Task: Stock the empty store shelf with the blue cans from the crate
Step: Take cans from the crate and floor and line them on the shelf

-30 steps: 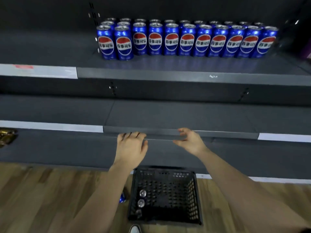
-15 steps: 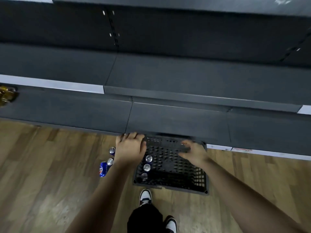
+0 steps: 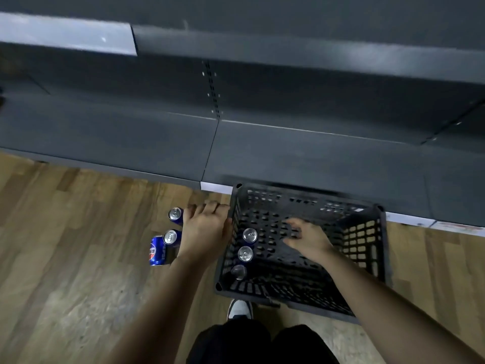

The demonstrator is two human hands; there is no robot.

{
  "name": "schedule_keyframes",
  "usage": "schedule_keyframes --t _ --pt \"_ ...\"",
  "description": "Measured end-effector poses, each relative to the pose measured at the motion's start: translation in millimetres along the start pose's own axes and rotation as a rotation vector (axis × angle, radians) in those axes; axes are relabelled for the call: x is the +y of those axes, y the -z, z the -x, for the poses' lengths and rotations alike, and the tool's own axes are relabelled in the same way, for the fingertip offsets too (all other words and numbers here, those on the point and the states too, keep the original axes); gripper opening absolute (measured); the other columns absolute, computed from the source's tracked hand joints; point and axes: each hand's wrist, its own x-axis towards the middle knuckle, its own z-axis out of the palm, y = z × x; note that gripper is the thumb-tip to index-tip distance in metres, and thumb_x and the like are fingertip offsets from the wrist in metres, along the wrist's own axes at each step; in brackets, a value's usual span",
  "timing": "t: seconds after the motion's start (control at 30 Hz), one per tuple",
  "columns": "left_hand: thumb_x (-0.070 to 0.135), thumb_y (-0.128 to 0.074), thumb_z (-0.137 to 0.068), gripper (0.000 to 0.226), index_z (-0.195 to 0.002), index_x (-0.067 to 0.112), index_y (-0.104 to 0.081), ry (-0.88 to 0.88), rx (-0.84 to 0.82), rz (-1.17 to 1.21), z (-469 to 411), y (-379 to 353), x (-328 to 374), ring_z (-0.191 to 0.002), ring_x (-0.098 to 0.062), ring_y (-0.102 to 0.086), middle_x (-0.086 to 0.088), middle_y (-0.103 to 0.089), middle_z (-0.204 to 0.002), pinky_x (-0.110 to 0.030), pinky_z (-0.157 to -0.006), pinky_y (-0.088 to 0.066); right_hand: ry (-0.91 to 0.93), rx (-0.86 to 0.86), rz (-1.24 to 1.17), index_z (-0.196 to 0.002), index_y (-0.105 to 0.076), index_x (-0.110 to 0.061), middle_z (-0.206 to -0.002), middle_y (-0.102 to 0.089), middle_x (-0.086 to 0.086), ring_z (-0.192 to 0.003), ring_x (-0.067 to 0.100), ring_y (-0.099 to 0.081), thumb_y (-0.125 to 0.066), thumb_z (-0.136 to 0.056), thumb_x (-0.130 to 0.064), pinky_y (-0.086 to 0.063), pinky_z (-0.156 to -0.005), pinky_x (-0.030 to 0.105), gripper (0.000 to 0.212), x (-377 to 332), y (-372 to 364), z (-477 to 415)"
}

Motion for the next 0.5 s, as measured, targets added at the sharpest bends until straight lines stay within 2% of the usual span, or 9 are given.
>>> schedule_keyframes --t 0.07,0.17,0.27,0.33,0.5 --pt "0.035 -0.033 -0.085 0.036 -0.094 0.018 -0.064 0.025 0.007 -0.021 -8 -42 -7 -0.084 -0.029 -0.06 -0.004 -0.064 -0.095 -0.043 -0.083 -0.039 0.016 -0.017 0.048 -0.142 -0.046 -0.027 -0.137 -0.055 -0.001 -0.102 0.017 -0.063 -0.069 -0.088 -0.035 -0.047 -0.081 0.025 0.059 20 -26 -35" --pt "0.035 -0.034 -0.083 0.038 -0.095 0.016 -0.064 0.033 0.029 -0.042 -23 -95 -16 -0.083 -0.031 -0.06 -0.006 -0.064 -0.095 -0.045 -0.083 -0.038 0.046 -0.013 0.066 -0.141 -0.046 -0.025 -0.136 -0.056 0.001 -0.115 0.018 -0.058 -0.07 -0.088 -0.032 -0.04 -0.081 0.02 0.058 48 -56 -85" --pt "0.036 -0.035 -0.083 0.04 -0.1 0.014 -0.063 0.013 0.055 -0.042 -33 -130 -22 -0.09 -0.033 -0.059 -0.009 -0.063 -0.102 -0.046 -0.086 -0.038 0.082 0.014 0.067 -0.142 -0.046 -0.022 -0.136 -0.057 0.002 -0.118 0.018 -0.057 -0.071 -0.088 -0.029 -0.035 -0.078 0.016 0.06 64 -78 -121" --pt "0.037 -0.034 -0.085 0.041 -0.105 0.015 -0.063 0.008 0.079 -0.061 -34 -151 -25 -0.093 -0.032 -0.059 -0.008 -0.063 -0.105 -0.047 -0.088 -0.037 0.112 0.021 0.073 -0.141 -0.047 -0.022 -0.135 -0.057 0.003 -0.118 0.019 -0.057 -0.071 -0.087 -0.027 -0.039 -0.081 0.018 0.059 72 -92 -142" --pt "0.037 -0.032 -0.088 0.043 -0.112 0.017 -0.061 0.063 0.109 -0.043 -24 -182 -38 -0.098 -0.031 -0.059 -0.006 -0.063 -0.11 -0.047 -0.09 -0.037 0.146 -0.004 0.047 -0.138 -0.05 -0.025 -0.125 -0.063 0.004 -0.104 0.019 -0.063 -0.073 -0.085 -0.026 -0.049 -0.085 0.028 0.058 92 -124 -175"
